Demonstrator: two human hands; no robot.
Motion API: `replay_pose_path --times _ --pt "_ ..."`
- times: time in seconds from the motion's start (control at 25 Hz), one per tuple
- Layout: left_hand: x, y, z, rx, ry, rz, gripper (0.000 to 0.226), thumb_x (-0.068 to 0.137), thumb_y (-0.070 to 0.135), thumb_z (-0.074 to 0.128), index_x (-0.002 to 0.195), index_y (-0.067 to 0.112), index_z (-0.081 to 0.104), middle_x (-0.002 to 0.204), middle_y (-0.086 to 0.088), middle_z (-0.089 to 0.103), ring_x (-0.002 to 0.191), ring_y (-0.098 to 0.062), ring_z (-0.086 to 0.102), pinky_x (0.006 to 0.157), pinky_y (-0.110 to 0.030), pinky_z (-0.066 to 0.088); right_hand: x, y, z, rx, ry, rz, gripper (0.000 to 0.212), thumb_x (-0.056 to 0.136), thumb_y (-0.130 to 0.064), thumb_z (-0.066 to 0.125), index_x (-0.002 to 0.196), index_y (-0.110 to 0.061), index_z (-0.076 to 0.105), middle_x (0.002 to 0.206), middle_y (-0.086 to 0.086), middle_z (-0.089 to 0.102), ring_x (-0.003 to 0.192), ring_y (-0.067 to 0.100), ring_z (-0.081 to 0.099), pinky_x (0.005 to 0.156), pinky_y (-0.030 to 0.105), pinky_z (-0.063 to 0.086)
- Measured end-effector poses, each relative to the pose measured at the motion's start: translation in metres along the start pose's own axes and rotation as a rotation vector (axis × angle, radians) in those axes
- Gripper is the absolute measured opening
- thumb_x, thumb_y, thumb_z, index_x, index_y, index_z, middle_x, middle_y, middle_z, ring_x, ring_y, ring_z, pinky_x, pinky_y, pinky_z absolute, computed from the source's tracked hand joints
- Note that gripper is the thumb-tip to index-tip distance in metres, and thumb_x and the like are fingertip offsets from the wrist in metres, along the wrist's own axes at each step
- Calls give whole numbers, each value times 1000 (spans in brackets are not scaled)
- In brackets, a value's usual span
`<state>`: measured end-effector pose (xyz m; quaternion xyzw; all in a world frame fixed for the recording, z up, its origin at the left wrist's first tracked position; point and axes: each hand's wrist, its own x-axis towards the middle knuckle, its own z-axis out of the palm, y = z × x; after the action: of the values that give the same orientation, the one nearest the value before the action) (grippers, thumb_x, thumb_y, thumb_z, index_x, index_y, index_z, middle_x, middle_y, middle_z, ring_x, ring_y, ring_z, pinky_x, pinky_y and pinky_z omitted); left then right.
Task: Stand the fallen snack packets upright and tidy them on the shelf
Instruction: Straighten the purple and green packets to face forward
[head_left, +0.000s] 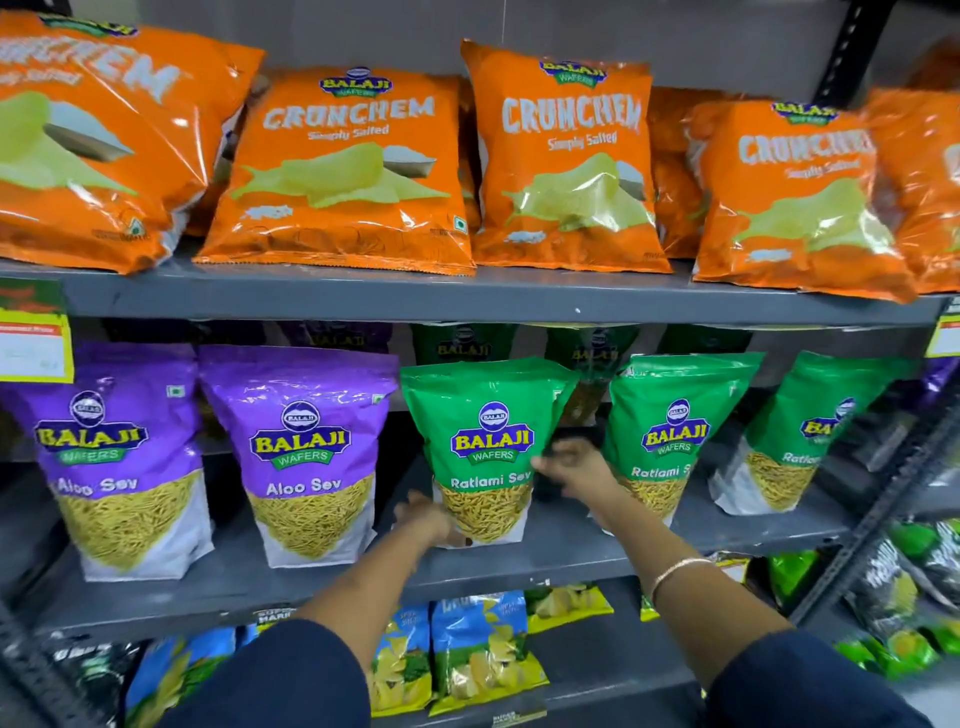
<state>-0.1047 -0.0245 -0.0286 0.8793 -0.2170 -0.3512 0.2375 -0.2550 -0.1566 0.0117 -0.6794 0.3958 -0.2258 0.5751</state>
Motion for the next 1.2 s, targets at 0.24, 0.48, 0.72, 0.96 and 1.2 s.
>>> replay_pose_path --times 0.24,0.48,0.72,0.96,1.2 --pt "-27 82 44 199 -505 -9 61 92 32 53 138 -2 34 135 -20 46 137 -33 40 107 -50 41 16 61 -149 -866 -344 510 23 90 -26 59 96 -3 59 83 15 76 71 14 72 65 26 55" --pt "-10 146 144 -286 -19 319 100 77 22 74 151 13 7 158 -5 19 140 -25 30 97 -35 43 59 76 -195 -211 -83 -7 71 76 -8 76 136 -1 38 139 21 49 125 36 50 102 48 45" --pt "-1 157 164 -379 209 285 90 71 12 80 142 5 25 143 -15 46 129 -27 47 97 -32 43 66 45 -197 183 -196 -199 55 75 0 74 123 -9 50 123 14 62 106 23 62 80 21 56" --pt "-2 154 168 -494 223 298 94 69 8 79 145 7 25 144 -12 48 132 -27 46 105 -46 43 74 -25 -214 345 -47 -263 32 77 7 67 109 8 64 116 29 64 96 28 63 90 42 53" --pt "3 158 171 -389 252 302 88 69 13 80 140 5 29 141 -14 51 130 -29 48 103 -36 41 61 20 -221 204 -229 -117 49 79 -1 70 124 -6 53 128 15 61 94 15 63 68 16 51"
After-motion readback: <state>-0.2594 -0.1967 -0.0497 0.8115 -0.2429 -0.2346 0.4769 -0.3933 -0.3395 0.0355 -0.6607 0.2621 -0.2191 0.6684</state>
